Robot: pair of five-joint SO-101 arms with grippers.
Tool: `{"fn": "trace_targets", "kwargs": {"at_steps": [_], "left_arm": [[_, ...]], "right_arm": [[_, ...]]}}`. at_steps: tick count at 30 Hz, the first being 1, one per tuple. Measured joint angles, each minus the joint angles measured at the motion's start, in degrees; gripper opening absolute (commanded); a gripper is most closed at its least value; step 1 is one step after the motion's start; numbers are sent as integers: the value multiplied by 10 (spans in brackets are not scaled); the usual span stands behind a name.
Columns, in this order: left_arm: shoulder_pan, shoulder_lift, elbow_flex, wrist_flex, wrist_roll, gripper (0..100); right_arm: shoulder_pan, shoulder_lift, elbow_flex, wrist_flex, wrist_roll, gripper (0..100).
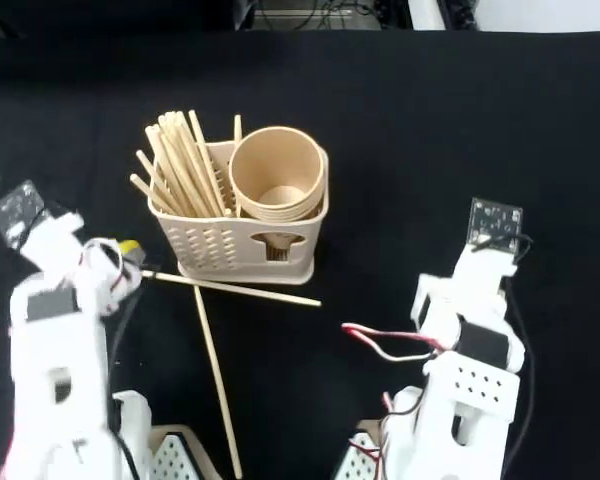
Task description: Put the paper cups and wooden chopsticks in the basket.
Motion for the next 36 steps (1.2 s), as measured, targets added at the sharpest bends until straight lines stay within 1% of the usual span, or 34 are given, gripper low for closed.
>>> {"fn": "trace_targets", "kwargs": {"at_steps": [3,7,14,21,25,28,36], "left_arm": [[8,130,-49,0,10,249],[33,271,-125,25,28,249],[76,431,-236,59,67,237],[76,523,-301,59,98,225],[77,559,-325,60,99,162],[80,587,-344,60,100,134],[81,600,-358,59,101,90]], "right_arm": [[0,0,22,-23,-1,64],[0,0,33,-33,-1,64],[0,0,40,-35,-1,64],[0,0,40,-35,-1,64],[0,0,40,-35,-1,64],[0,0,40,-35,-1,64],[0,0,46,-35,-1,64]]}}
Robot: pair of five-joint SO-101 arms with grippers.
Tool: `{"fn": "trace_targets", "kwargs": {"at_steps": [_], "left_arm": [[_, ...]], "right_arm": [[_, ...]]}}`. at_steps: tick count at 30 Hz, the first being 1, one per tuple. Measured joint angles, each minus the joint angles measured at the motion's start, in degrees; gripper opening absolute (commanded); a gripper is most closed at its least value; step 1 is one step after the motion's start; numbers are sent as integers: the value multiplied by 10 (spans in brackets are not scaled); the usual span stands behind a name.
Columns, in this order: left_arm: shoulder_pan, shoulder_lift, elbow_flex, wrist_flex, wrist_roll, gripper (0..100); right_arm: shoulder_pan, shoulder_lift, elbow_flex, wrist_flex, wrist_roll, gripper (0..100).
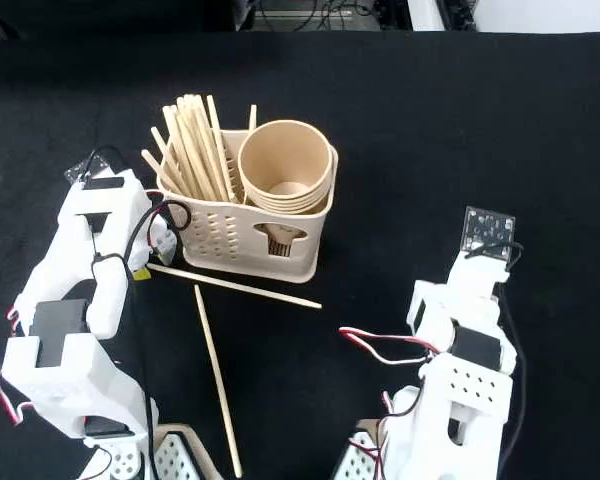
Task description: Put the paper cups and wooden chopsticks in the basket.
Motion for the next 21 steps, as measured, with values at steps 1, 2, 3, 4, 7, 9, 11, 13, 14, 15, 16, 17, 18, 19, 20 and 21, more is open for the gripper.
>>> {"fn": "trace_targets", "kwargs": {"at_steps": [1,2,3,4,7,9,11,13,14,15,16,17,18,19,20,21], "left_arm": [[-1,0,-2,0,0,83],[-6,1,-4,0,-3,77],[-14,2,-6,0,-9,74],[-24,3,-8,1,-14,73],[-59,4,-11,15,-29,73],[-78,4,-11,21,-37,73],[-93,4,-11,25,-41,73],[-105,-2,-11,26,-45,73],[-112,-11,-11,27,-50,73],[-121,-20,-9,29,-52,73],[-131,-31,2,30,-55,72],[-143,-43,3,35,-55,72],[-158,-57,3,35,-55,67],[-168,-76,3,35,-54,55],[-174,-98,3,35,-54,45],[-176,-119,3,35,-54,38]], "right_arm": [[0,0,0,0,0,65],[0,0,0,0,0,65],[0,0,0,0,0,65],[0,0,0,0,0,65],[0,0,0,0,0,65],[0,0,0,0,0,65],[0,0,0,0,0,64],[0,0,4,0,0,65],[0,0,4,0,0,65],[0,0,6,-1,0,65],[0,0,10,-4,0,65],[0,0,13,-9,0,65],[0,0,17,-14,0,65],[0,0,19,-19,0,65],[0,0,19,-21,0,65],[0,0,19,-23,0,65]]}}
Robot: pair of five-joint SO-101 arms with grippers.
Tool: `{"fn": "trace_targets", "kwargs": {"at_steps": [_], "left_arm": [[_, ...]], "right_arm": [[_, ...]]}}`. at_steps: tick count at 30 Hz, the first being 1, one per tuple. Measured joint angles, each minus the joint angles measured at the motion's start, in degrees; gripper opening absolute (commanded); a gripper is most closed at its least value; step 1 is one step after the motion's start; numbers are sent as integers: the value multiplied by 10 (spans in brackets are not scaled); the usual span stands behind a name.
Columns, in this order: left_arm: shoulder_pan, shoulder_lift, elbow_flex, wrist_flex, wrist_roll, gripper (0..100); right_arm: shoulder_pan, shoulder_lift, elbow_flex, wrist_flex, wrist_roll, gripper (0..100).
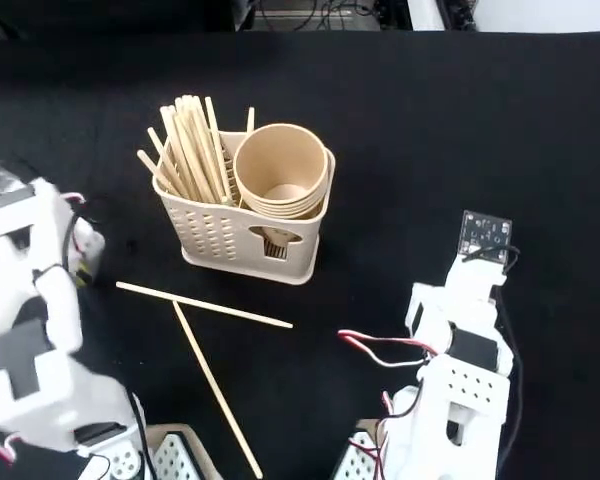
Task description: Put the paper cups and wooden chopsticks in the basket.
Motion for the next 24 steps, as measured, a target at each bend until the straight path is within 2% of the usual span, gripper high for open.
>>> {"fn": "trace_targets", "kwargs": {"at_steps": [4,8,13,20,24], "left_arm": [[0,-91,0,0,-2,59],[0,-163,18,25,-2,173],[-4,-183,72,58,-2,245],[-7,-184,140,61,-2,248],[-7,-164,154,31,-2,242]], "right_arm": [[0,0,0,-3,0,65],[0,0,0,-3,0,66],[0,0,3,-4,0,67],[-6,0,5,-4,0,67],[-17,0,5,-4,0,66]]}}
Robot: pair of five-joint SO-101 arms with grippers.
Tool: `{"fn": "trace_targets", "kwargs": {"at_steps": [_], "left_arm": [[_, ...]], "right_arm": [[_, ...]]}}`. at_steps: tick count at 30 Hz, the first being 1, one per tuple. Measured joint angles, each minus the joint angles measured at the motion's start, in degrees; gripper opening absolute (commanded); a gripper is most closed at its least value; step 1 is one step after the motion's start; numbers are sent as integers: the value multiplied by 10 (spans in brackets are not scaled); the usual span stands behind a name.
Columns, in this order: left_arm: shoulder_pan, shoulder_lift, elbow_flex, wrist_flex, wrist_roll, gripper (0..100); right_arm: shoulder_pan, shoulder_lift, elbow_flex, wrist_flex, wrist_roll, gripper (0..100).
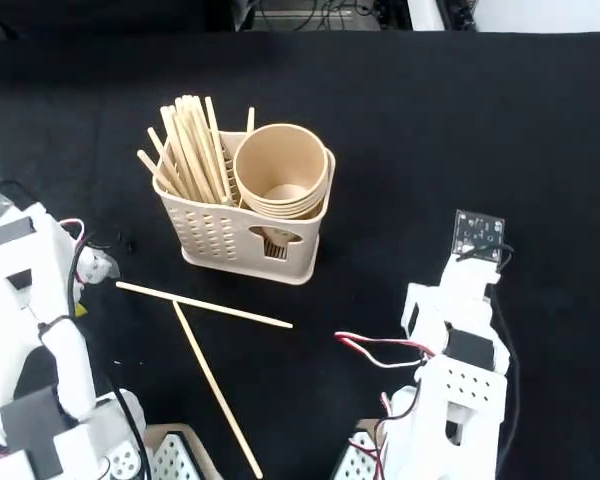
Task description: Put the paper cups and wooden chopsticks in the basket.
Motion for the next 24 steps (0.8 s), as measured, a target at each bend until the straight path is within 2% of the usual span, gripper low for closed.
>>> {"fn": "trace_targets", "kwargs": {"at_steps": [5,11,19,24], "left_arm": [[30,85,0,-41,19,221],[66,178,-52,-33,31,174],[78,196,-86,-33,55,115],[92,204,-100,-53,105,112]], "right_arm": [[-1,0,0,0,0,64],[-1,0,0,0,0,64],[-1,0,7,0,17,64],[-1,0,8,0,21,64]]}}
